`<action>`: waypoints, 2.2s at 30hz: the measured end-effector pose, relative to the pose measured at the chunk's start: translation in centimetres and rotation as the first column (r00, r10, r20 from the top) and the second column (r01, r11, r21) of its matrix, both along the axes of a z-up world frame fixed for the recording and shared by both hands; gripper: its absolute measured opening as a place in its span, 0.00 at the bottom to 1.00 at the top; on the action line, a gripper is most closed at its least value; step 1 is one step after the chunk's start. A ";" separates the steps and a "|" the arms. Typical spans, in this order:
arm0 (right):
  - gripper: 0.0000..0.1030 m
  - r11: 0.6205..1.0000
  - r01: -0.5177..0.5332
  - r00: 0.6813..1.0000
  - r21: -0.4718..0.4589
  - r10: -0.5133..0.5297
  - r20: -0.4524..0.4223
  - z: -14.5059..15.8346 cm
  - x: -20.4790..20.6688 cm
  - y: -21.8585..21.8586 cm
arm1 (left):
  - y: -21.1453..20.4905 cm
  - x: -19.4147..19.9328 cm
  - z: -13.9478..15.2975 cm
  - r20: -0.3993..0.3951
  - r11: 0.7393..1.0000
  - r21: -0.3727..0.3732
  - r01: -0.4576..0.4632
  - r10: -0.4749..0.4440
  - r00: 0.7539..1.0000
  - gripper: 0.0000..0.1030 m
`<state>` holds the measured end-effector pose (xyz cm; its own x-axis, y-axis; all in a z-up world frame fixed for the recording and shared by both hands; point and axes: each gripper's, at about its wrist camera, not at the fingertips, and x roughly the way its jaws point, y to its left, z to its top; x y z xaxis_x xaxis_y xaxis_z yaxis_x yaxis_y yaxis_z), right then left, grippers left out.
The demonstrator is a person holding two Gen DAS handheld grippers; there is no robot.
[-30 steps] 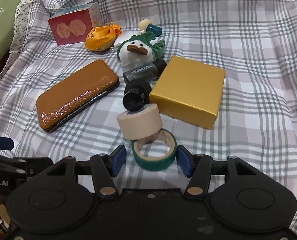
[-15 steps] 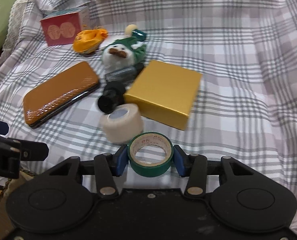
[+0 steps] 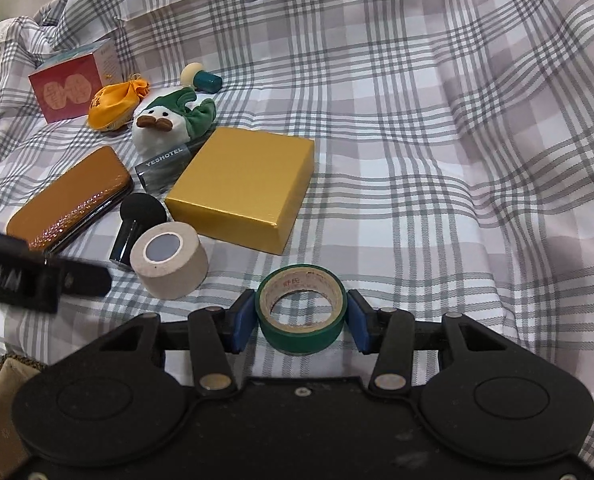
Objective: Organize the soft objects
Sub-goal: 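Grasp the beige tape roll with the left tool, then carry the beige tape with the left tool while the right tool carries the green tape to the basket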
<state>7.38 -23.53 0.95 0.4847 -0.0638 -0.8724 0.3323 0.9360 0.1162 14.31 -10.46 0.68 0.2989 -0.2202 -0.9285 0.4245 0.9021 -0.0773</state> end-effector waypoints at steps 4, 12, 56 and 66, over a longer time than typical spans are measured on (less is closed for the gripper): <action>0.44 1.000 -0.005 1.000 -0.007 0.005 0.006 -0.1 0.0 0.1 | -0.4 0.7 0.0 -0.035 0.999 -0.040 -0.032 0.031 0.999 0.90; 0.44 0.999 0.014 1.000 -0.032 -0.014 0.017 -0.1 -0.4 -0.3 | -2.7 0.1 -0.6 -0.054 0.997 -0.066 -0.034 0.031 0.998 0.90; 0.44 0.995 0.098 0.995 0.003 -0.098 0.014 1.4 -3.1 -1.2 | -2.0 -1.8 -0.8 0.041 0.998 -0.064 0.021 -0.018 0.999 0.66; 0.44 0.997 0.080 0.997 0.015 -0.080 -0.005 1.5 -2.9 -0.3 | -0.5 -0.5 -2.9 -0.008 0.997 -0.073 -0.016 0.015 1.000 0.76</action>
